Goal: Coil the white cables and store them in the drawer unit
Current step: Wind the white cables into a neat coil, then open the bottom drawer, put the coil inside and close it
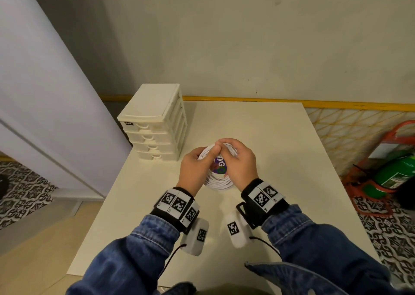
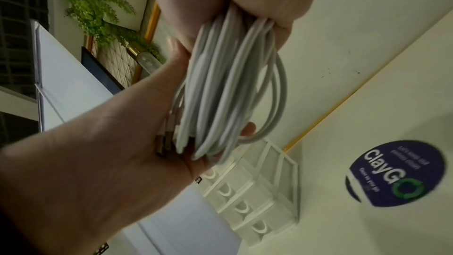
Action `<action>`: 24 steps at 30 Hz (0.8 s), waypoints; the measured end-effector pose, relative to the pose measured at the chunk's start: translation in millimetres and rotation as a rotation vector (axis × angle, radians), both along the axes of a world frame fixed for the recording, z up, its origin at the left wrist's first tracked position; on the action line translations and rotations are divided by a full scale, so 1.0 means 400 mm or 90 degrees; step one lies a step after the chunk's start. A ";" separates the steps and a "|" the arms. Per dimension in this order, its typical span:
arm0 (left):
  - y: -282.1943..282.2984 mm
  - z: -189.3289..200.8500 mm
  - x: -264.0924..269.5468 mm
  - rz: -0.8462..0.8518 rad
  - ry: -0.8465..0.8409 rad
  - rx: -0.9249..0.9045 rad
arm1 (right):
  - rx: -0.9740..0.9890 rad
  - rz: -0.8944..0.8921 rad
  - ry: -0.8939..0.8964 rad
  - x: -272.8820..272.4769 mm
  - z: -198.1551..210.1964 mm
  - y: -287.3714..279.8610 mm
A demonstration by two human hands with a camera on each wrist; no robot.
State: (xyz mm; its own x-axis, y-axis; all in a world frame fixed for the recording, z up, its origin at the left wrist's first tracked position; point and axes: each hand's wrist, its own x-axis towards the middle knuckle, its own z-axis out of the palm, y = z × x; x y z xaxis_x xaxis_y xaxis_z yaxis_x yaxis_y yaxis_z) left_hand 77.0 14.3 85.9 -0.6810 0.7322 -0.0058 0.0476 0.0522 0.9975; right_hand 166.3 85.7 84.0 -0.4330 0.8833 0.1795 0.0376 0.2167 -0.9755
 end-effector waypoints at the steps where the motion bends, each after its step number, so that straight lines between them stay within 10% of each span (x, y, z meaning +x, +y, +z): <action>1: -0.007 -0.002 -0.021 0.001 -0.020 0.013 | -0.001 -0.003 0.009 -0.022 0.005 -0.008; 24: -0.166 -0.001 -0.630 -0.015 -0.120 -0.025 | -0.164 -0.028 0.043 -0.601 -0.046 -0.214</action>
